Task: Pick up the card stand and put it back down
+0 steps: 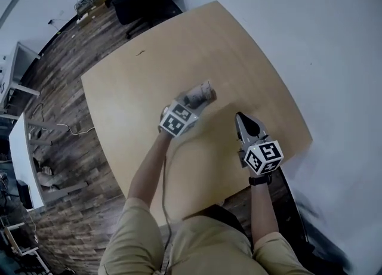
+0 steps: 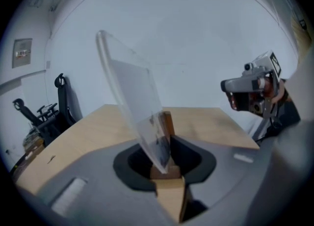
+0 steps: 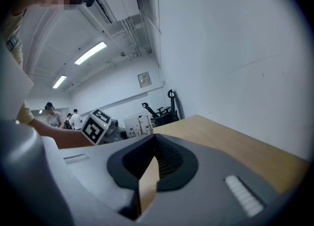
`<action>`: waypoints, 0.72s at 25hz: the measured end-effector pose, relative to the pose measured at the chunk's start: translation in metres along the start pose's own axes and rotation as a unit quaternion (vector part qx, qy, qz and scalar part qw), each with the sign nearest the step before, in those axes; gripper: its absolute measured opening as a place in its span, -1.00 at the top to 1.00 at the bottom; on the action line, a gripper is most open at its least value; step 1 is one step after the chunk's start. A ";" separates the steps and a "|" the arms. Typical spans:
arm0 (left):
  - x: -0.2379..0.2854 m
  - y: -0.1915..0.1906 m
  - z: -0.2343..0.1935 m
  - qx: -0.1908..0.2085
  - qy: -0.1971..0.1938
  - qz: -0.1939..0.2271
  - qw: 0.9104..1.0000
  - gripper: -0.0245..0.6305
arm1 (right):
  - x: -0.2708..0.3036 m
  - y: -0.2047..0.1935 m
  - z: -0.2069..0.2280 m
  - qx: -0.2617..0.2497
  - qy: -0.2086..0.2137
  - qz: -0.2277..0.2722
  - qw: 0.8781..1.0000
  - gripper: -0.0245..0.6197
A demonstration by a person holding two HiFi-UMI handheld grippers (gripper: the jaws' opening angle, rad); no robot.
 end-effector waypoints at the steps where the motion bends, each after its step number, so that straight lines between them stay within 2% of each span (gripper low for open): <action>1: -0.007 0.005 0.017 0.001 0.007 0.003 1.000 0.64 | -0.011 0.003 -0.003 0.009 -0.003 0.003 1.000 0.91; 4: -0.029 0.020 0.065 -0.005 0.033 0.013 0.999 0.64 | -0.048 0.011 -0.012 0.021 -0.013 0.011 1.000 0.91; 8: -0.065 0.040 0.126 -0.032 0.075 0.045 0.996 0.64 | -0.101 0.020 -0.027 -0.003 -0.029 0.024 0.999 0.91; 13: -0.118 0.056 0.194 -0.059 0.136 0.103 0.984 0.64 | -0.159 0.031 -0.059 -0.041 -0.055 0.054 0.996 0.91; 18: -0.157 0.067 0.244 -0.060 0.190 0.149 0.968 0.65 | -0.202 0.049 -0.091 -0.078 -0.046 0.084 0.992 0.91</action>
Point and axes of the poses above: the fingertips, and each gripper's own axes: x forward along the fingers, z to its right, y out of its top, the point moved 1 cm from there along -x, backward along the fingers, and after that the axes turned 13 degrees about -y, right-handed, at the moved point
